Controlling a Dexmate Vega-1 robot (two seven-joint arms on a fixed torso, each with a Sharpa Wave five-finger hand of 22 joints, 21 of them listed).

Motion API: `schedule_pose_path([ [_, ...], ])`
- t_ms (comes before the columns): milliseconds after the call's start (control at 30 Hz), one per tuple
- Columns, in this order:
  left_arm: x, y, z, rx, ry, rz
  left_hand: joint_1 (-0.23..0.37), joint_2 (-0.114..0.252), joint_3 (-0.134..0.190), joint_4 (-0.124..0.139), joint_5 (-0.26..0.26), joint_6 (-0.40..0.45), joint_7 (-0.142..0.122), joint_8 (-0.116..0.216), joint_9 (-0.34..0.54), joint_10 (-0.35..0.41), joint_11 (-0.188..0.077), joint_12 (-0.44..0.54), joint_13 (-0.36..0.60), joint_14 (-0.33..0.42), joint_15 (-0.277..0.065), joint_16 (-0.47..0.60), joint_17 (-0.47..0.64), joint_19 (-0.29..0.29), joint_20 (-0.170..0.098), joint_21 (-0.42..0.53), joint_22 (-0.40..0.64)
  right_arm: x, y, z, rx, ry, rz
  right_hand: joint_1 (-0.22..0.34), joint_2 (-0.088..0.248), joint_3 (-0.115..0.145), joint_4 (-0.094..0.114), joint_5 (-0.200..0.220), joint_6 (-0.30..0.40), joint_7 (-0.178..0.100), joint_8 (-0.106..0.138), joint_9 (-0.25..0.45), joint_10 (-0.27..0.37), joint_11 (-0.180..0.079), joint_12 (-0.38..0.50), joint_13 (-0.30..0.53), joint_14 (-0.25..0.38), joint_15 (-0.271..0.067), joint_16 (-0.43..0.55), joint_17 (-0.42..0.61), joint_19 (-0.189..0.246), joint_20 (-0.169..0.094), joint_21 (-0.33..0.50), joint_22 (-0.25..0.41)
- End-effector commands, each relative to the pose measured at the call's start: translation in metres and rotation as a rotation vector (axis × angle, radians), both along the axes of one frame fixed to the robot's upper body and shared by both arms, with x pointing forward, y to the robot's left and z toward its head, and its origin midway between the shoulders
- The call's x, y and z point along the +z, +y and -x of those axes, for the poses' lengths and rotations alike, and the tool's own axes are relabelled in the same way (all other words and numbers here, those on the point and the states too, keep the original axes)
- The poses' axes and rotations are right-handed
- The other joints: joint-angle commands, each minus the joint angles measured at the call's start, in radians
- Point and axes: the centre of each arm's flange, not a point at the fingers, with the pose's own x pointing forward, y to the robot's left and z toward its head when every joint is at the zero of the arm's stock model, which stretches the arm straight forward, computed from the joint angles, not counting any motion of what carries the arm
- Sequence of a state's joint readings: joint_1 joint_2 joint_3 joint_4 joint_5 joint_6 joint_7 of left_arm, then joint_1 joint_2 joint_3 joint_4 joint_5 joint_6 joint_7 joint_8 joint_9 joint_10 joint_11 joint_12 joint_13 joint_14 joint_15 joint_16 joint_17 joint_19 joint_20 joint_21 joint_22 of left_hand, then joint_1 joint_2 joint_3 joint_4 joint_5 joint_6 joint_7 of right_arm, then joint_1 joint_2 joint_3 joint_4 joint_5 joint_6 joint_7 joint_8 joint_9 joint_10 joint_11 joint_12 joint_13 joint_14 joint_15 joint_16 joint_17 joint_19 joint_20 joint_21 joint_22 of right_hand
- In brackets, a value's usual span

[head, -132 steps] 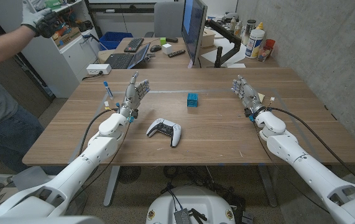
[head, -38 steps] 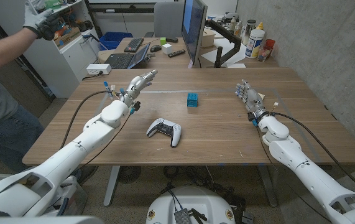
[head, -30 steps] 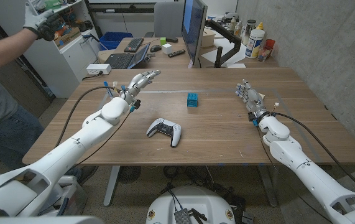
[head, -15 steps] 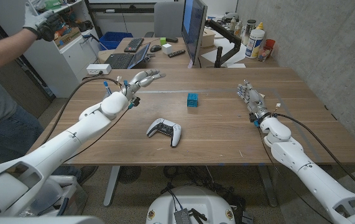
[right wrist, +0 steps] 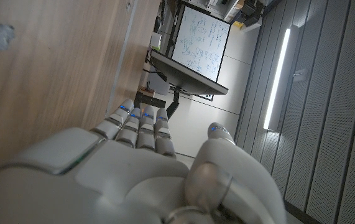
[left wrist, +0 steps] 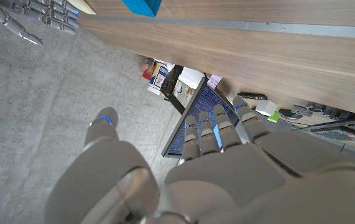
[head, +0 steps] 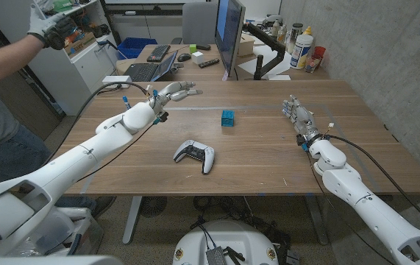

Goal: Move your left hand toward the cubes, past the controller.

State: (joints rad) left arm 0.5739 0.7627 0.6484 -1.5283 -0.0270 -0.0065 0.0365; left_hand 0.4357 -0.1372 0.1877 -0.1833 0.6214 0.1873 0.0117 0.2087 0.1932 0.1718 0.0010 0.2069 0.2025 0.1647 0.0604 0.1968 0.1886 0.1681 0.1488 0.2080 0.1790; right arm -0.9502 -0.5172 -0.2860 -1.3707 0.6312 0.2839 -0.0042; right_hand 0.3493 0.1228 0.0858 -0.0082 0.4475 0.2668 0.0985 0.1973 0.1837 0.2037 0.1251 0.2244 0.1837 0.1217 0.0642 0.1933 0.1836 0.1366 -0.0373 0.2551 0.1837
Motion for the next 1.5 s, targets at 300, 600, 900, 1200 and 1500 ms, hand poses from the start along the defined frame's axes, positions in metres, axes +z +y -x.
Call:
schedule_pose_path([
  [300,0.028,-0.034,-0.005,0.007,-0.047,-0.155,0.043,0.000,0.015,0.001,0.007,-0.002,-0.012,0.001,0.004,-0.001,-0.011,0.002,0.004,-0.001,-0.008,0.002,0.002,-0.001,0.009,-0.004,0.004,-0.004,-0.008,0.001,-0.023,-0.002,-0.027,-0.001,0.002,-0.007,0.001,0.005,0.006,-0.001,0.004,0.002,0.004,-0.001,0.000,0.003,0.012,0.001,0.005,0.004,0.004,-0.003,-0.003,0.003],
  [600,0.033,-0.046,-0.002,0.005,-0.052,-0.216,0.069,-0.002,0.019,0.002,0.009,-0.001,-0.015,0.002,0.004,-0.002,-0.016,0.003,0.005,-0.001,-0.010,0.002,0.002,-0.005,0.012,-0.006,0.004,-0.002,-0.009,0.002,-0.022,-0.014,-0.035,-0.003,0.003,-0.009,0.001,0.005,0.007,-0.002,0.004,0.002,0.006,0.000,0.000,0.003,0.012,0.001,0.004,0.005,0.004,-0.003,-0.004,0.003],
  [900,0.039,-0.055,0.000,0.018,-0.058,-0.279,0.088,-0.005,0.021,0.003,0.010,-0.002,-0.020,0.002,0.004,-0.003,-0.019,0.004,0.006,-0.002,-0.010,0.002,0.002,-0.006,0.012,-0.006,0.004,-0.004,-0.006,0.005,-0.022,-0.011,-0.014,-0.004,0.003,-0.011,0.001,0.005,0.009,-0.003,0.003,0.002,0.010,-0.001,0.001,0.003,0.014,0.002,0.004,0.005,0.004,-0.002,-0.006,0.003],
  [1200,0.042,-0.067,0.001,0.030,-0.072,-0.348,0.104,-0.007,0.023,0.003,0.011,0.000,-0.024,0.003,0.004,-0.005,-0.022,0.004,0.006,-0.002,-0.011,0.002,0.003,-0.010,0.016,-0.008,0.004,-0.006,-0.002,0.008,-0.018,-0.016,-0.017,-0.005,0.003,-0.013,0.001,0.005,0.010,-0.002,0.003,0.002,0.011,0.002,0.000,0.003,0.014,0.003,0.003,0.005,0.004,-0.002,-0.007,0.003],
  [1500,0.042,-0.082,-0.001,0.059,-0.107,-0.445,0.122,-0.009,0.025,0.004,0.012,0.004,-0.027,0.005,0.005,-0.005,-0.024,0.005,0.006,-0.001,-0.013,0.002,0.003,-0.019,0.017,-0.011,0.005,-0.009,0.001,0.013,-0.015,-0.028,-0.021,-0.006,0.002,-0.015,0.001,0.005,0.012,-0.004,0.003,0.002,0.012,0.000,0.000,0.003,0.013,0.002,0.003,0.005,0.005,-0.002,-0.009,0.004],
])
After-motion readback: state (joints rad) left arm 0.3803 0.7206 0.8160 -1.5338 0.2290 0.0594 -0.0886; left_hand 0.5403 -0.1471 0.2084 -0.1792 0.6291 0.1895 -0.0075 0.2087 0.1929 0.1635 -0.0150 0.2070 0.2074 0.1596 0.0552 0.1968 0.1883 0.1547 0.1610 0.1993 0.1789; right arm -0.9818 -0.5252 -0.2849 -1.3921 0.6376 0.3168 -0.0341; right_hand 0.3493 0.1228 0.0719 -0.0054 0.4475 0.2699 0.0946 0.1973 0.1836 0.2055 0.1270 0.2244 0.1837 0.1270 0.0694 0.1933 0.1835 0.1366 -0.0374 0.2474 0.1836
